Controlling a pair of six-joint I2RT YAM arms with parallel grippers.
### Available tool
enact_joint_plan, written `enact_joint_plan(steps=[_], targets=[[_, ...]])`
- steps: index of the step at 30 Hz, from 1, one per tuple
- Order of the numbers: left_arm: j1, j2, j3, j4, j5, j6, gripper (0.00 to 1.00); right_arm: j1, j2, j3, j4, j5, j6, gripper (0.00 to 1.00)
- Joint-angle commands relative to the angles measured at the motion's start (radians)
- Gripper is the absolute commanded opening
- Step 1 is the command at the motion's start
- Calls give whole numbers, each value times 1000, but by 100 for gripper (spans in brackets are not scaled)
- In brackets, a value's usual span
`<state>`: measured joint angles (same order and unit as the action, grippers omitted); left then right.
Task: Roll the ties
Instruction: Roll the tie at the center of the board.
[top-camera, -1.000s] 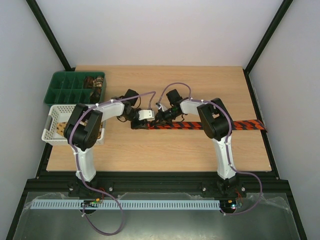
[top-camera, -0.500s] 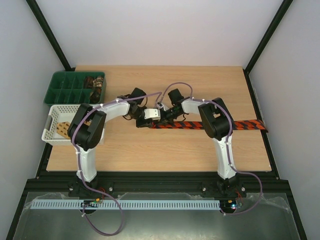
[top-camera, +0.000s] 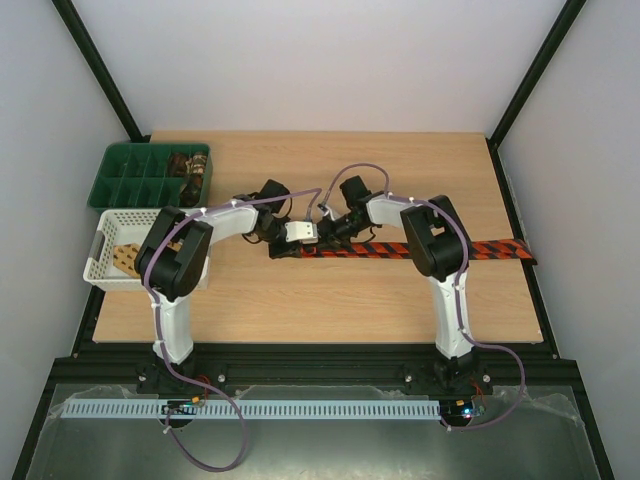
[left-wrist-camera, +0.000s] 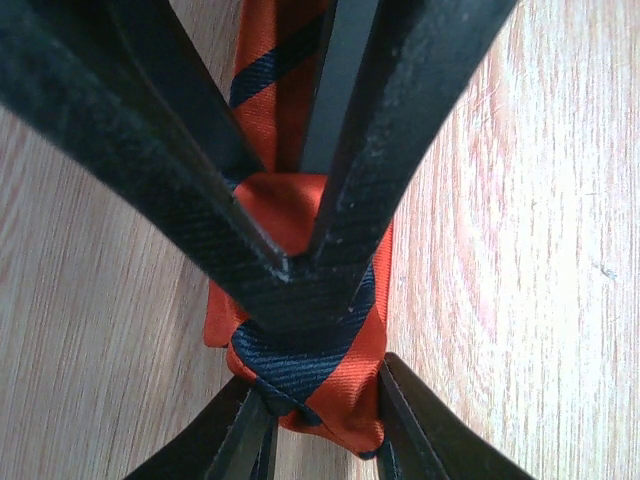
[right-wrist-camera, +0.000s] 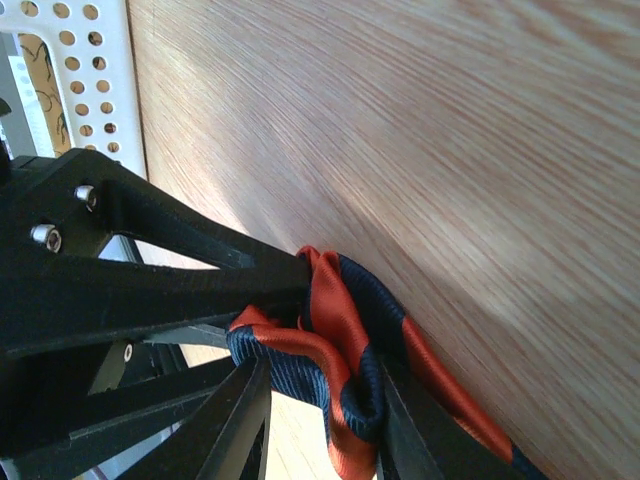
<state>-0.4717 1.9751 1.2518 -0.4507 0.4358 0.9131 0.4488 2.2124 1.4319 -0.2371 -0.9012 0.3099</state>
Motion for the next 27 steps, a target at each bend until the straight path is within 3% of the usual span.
enact_joint_plan(steps=[1, 8, 13, 16, 20, 27], targets=[[11, -6, -9, -23, 17, 1, 28, -10, -34, 2, -106, -16, -35, 30], [13, -6, -11, -29, 20, 2, 28, -29, -60, -1, -111, -14, -35, 32], [14, -1, -2, -33, 24, 4, 30, -33, -54, 6, -135, -7, -46, 11], [17, -7, 0, -29, 39, 1, 40, -33, -55, 5, -142, 5, -62, 1], [19, -18, -2, -18, 67, 6, 54, -34, -32, 34, -200, 51, -107, 1], [18, -29, -17, 6, 60, 25, 69, -38, -38, 36, -230, 67, -145, 1]])
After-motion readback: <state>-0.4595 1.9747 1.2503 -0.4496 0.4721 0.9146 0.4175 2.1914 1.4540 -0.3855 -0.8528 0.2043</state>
